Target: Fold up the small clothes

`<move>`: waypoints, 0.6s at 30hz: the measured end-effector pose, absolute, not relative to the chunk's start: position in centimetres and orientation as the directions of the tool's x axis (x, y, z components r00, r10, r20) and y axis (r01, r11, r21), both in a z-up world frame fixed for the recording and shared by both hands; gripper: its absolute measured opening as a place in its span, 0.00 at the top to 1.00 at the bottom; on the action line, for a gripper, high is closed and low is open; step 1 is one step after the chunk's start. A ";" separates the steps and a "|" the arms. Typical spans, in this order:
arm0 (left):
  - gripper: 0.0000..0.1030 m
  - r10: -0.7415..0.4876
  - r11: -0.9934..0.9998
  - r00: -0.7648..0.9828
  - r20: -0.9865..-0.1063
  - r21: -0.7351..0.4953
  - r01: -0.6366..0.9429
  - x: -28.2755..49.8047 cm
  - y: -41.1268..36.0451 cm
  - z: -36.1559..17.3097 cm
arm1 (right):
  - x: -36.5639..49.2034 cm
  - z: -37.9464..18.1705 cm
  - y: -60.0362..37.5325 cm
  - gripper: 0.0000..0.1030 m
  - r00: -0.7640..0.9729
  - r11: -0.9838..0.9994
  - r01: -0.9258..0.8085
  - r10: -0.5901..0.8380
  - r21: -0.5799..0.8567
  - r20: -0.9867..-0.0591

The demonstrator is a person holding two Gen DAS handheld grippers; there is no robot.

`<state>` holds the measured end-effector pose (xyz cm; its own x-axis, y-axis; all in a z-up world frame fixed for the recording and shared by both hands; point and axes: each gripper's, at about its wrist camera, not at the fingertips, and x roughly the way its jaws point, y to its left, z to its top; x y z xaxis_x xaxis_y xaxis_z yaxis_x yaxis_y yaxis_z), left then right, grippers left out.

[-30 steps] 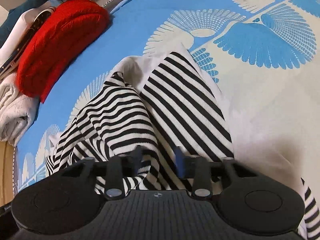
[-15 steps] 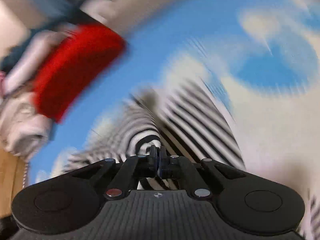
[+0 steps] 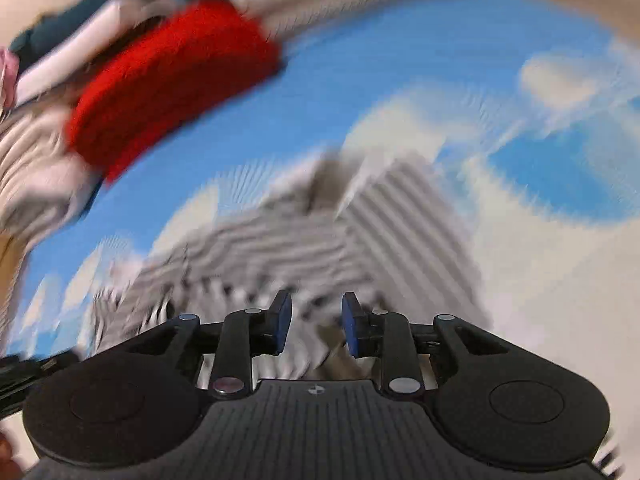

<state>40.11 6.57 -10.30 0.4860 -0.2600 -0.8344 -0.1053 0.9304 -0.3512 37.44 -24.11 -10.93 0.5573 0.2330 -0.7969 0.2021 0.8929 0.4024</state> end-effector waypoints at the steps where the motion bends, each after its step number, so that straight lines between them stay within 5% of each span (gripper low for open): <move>1: 0.85 -0.213 0.947 0.394 -0.894 -0.288 -0.144 40.4 6.5 -12.4 | 37.5 -12.0 -24.1 0.72 0.511 0.898 0.237 0.208 0.370 -0.834; 2: 0.97 -0.196 0.943 0.355 -0.914 -0.275 -0.187 40.2 6.8 -13.5 | 37.4 -12.8 -24.4 0.72 0.485 0.898 0.261 0.194 0.353 -0.853; 4: 0.97 -0.219 0.917 0.377 -0.900 -0.322 -0.235 40.1 7.5 -12.8 | 37.2 -12.4 -24.7 0.73 0.509 0.884 0.273 0.202 0.380 -0.836; 7: 0.88 -0.228 0.925 0.468 -0.854 -0.340 -0.169 39.9 7.3 -10.3 | 37.0 -11.1 -24.3 0.72 0.539 0.911 0.227 0.177 0.345 -0.823; 10: 0.83 -0.226 0.945 0.365 -0.903 -0.295 -0.144 40.3 7.0 -12.4 | 37.0 -13.2 -25.5 0.71 0.426 0.865 0.317 0.236 0.388 -0.874; 18: 0.76 -0.264 0.923 0.559 -0.786 -0.374 -0.090 33.8 10.9 -4.4 | 30.8 -2.2 -29.1 0.70 0.724 0.876 0.190 0.180 0.443 -0.665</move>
<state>33.82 10.94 -4.43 0.5588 -0.2638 -0.7862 -0.0901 0.9231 -0.3738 30.84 -29.08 -2.24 0.7245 0.1797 -0.6654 0.1900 0.8759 0.4435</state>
